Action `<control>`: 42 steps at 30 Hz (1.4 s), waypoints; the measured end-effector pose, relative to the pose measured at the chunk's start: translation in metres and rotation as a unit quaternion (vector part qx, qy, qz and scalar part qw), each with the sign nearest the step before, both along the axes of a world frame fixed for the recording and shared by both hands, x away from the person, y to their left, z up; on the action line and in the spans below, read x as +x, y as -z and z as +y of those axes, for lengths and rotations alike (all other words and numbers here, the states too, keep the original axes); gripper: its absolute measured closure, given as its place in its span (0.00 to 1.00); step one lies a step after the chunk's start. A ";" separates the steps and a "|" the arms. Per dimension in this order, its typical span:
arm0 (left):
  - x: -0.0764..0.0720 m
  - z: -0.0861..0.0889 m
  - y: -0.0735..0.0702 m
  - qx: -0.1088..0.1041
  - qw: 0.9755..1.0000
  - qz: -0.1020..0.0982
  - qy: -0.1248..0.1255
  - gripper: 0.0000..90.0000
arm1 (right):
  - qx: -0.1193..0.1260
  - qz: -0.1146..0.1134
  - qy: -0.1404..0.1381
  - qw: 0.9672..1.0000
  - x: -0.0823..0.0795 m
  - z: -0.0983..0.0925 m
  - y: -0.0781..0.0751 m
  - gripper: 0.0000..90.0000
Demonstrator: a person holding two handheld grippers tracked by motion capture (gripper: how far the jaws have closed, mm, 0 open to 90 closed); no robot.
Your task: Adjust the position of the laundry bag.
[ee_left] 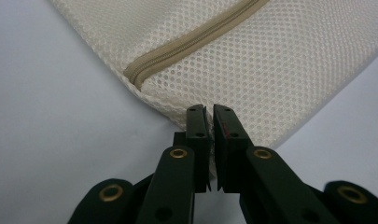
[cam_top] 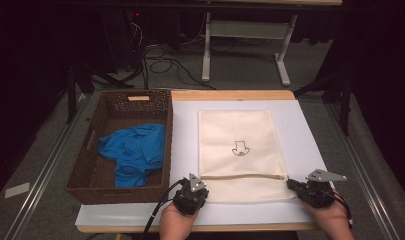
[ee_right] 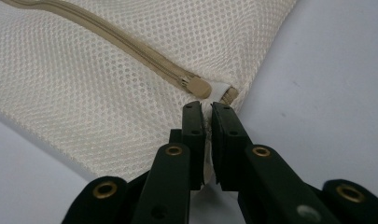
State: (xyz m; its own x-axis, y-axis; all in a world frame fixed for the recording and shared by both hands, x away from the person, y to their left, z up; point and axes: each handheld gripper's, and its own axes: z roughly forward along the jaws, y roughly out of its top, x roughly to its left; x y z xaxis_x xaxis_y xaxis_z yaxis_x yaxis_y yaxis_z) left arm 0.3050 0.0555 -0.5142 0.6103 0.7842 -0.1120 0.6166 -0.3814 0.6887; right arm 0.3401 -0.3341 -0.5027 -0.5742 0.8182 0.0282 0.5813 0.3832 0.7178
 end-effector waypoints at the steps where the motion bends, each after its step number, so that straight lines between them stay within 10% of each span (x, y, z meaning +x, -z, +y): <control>1: -0.004 -0.001 0.000 -0.001 1.000 0.000 0.003 0.94 | -0.005 -0.003 -0.005 1.000 -0.003 -0.001 -0.001 0.95; 28: -0.022 0.000 -0.001 -0.004 1.000 -0.012 0.019 0.84 | 0.009 0.008 -0.018 1.000 -0.026 -0.012 0.001 0.89; 42: -0.016 0.011 -0.012 -0.076 0.993 -0.092 -0.024 0.44 | 0.050 -0.056 0.001 0.997 -0.026 -0.013 -0.014 0.80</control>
State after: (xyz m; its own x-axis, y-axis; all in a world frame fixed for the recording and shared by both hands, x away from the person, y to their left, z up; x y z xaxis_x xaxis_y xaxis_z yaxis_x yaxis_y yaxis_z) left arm 0.2891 0.0662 -0.5024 0.5938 0.7955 -0.1208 0.4892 -0.2378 0.8391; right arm 0.3143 -0.3474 -0.4886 -0.5770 0.8154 0.0464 0.4966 0.3051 0.8126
